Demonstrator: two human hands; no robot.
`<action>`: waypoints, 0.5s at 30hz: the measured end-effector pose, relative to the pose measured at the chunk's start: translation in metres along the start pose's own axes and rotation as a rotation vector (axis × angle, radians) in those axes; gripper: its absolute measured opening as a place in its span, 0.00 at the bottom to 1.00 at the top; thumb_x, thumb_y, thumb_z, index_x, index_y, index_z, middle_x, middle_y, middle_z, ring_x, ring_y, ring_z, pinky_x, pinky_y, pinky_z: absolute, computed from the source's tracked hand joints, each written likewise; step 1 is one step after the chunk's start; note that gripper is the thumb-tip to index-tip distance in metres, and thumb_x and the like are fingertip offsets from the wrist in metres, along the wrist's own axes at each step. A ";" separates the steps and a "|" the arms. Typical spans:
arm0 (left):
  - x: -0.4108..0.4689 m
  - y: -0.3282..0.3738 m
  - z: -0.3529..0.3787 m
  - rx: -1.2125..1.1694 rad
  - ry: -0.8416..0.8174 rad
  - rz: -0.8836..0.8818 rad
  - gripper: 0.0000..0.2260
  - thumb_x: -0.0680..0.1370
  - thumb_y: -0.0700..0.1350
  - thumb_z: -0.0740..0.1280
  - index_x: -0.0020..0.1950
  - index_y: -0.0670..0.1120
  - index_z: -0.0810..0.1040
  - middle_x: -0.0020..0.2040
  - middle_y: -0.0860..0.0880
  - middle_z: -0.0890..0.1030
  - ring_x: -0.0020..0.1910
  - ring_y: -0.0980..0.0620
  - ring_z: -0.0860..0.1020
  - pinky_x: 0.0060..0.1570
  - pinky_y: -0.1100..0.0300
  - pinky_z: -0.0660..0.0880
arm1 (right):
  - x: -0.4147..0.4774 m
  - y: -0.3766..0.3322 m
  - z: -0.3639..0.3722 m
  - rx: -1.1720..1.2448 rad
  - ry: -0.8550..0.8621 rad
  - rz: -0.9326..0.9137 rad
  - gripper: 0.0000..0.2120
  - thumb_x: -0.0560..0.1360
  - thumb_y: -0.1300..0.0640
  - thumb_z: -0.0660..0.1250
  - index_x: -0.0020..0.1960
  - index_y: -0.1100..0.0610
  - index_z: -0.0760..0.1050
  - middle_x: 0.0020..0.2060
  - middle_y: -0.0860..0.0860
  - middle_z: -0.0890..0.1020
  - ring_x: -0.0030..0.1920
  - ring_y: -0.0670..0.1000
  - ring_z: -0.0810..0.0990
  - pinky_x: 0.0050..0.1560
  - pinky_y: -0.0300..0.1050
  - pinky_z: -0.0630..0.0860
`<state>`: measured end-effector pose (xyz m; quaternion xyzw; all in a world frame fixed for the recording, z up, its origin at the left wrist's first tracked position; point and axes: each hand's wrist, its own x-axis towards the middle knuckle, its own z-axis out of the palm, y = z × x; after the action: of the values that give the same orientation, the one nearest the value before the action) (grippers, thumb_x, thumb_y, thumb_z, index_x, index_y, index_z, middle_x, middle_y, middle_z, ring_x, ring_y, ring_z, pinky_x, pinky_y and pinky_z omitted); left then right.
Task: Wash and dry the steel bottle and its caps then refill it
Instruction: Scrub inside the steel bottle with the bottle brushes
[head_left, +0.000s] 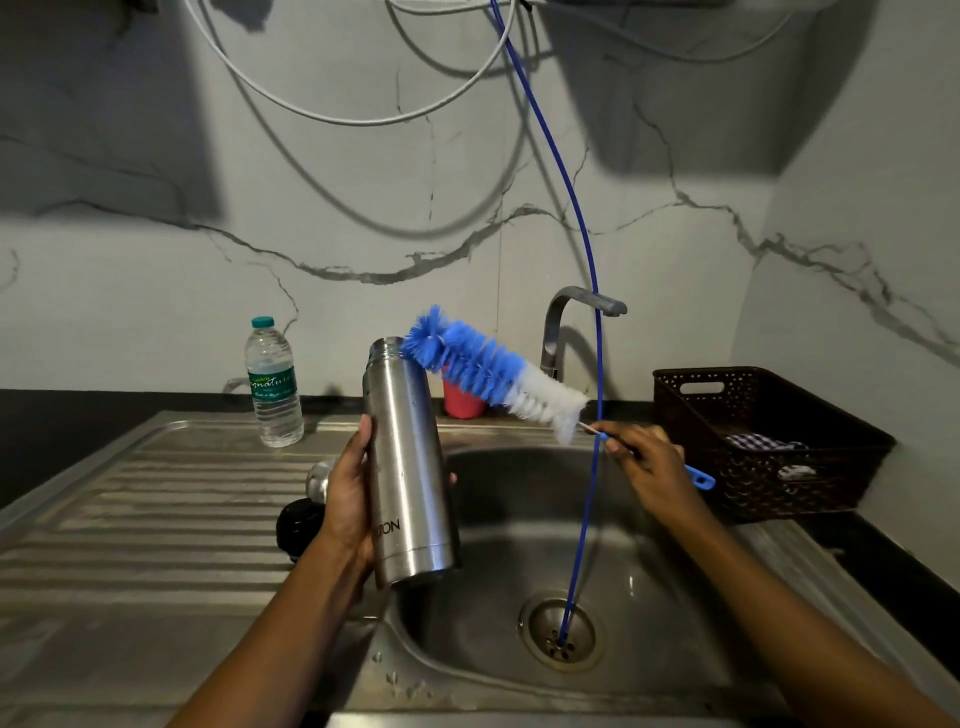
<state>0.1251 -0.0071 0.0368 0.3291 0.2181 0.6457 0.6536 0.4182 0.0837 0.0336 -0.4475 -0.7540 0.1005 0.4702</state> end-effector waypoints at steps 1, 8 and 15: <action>0.000 0.000 0.000 -0.004 -0.009 0.003 0.41 0.55 0.61 0.81 0.59 0.38 0.76 0.45 0.37 0.81 0.39 0.39 0.82 0.42 0.48 0.81 | 0.000 0.001 -0.002 -0.005 0.009 0.002 0.15 0.78 0.59 0.64 0.55 0.38 0.71 0.42 0.40 0.76 0.49 0.49 0.72 0.52 0.51 0.64; 0.000 -0.002 -0.001 -0.042 0.021 0.015 0.29 0.70 0.62 0.64 0.54 0.38 0.82 0.49 0.38 0.82 0.43 0.41 0.82 0.45 0.47 0.81 | -0.002 -0.015 0.015 0.072 -0.062 -0.038 0.14 0.78 0.58 0.63 0.58 0.42 0.73 0.46 0.36 0.75 0.53 0.49 0.73 0.55 0.49 0.69; 0.003 -0.002 -0.003 -0.002 -0.054 0.010 0.42 0.48 0.63 0.81 0.52 0.37 0.80 0.41 0.38 0.82 0.35 0.43 0.82 0.35 0.52 0.81 | -0.003 -0.024 0.018 0.111 -0.058 -0.054 0.15 0.77 0.59 0.64 0.57 0.41 0.73 0.46 0.33 0.74 0.53 0.49 0.73 0.58 0.59 0.69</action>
<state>0.1251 -0.0040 0.0337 0.3468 0.1982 0.6402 0.6563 0.3901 0.0725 0.0362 -0.3970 -0.7725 0.1425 0.4747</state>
